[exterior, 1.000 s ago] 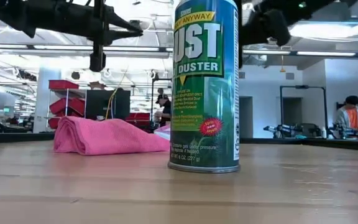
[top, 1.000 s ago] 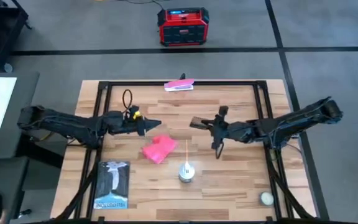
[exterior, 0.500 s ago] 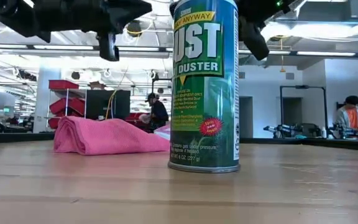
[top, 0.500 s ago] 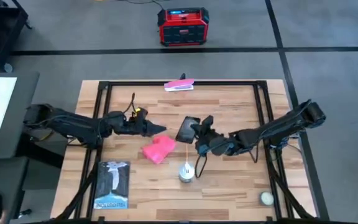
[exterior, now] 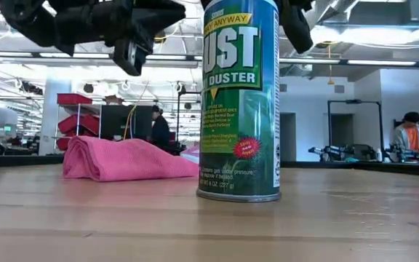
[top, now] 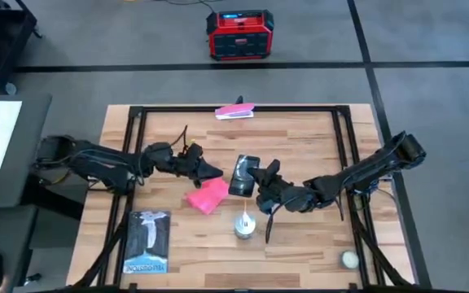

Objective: Apply microfiber cloth
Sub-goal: Spray the black cellphone

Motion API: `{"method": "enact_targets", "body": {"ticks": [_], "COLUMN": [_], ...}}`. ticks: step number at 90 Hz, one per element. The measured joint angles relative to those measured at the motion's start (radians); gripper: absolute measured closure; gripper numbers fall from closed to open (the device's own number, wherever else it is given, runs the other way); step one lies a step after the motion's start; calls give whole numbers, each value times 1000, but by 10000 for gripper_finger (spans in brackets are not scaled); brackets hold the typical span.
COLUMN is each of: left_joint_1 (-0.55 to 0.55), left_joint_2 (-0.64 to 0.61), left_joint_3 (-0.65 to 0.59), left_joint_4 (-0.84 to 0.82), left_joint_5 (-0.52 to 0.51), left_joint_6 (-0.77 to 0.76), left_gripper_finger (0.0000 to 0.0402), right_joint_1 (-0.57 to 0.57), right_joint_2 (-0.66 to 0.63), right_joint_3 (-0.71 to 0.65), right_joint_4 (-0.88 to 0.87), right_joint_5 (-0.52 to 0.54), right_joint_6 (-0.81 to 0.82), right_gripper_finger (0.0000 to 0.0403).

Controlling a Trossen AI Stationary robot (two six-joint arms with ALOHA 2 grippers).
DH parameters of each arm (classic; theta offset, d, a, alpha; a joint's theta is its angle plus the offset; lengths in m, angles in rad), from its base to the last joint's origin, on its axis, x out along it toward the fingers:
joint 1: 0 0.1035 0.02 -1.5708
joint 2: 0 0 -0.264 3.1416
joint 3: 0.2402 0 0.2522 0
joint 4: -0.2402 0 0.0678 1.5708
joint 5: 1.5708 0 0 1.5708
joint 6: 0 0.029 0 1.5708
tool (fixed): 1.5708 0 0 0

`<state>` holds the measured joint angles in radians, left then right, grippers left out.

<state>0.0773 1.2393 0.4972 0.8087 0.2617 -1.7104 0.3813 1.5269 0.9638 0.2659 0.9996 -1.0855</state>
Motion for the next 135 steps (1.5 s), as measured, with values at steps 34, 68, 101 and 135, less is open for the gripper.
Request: {"method": "enact_targets", "body": {"ticks": [34, 68, 101, 135], "left_joint_1": [15, 83, 95, 85], "left_joint_2": [151, 188, 188, 214], "left_joint_3": [113, 151, 151, 172], "left_joint_4": [19, 18, 11, 13], "left_joint_5": [106, 136, 145, 150], "left_joint_6": [3, 49, 49, 60], "left_gripper_finger": [303, 301, 312, 329], "right_joint_1": [0, 6, 2, -12], "right_joint_2": [0, 0, 0, 0], "right_joint_3": [0, 0, 0, 0], "right_joint_4": [9, 7, 8, 15], "right_joint_5": [-3, 1, -13, -59], "right_joint_6": [-23, -23, -23, -23], "right_gripper_finger": [390, 390, 390, 390]}}
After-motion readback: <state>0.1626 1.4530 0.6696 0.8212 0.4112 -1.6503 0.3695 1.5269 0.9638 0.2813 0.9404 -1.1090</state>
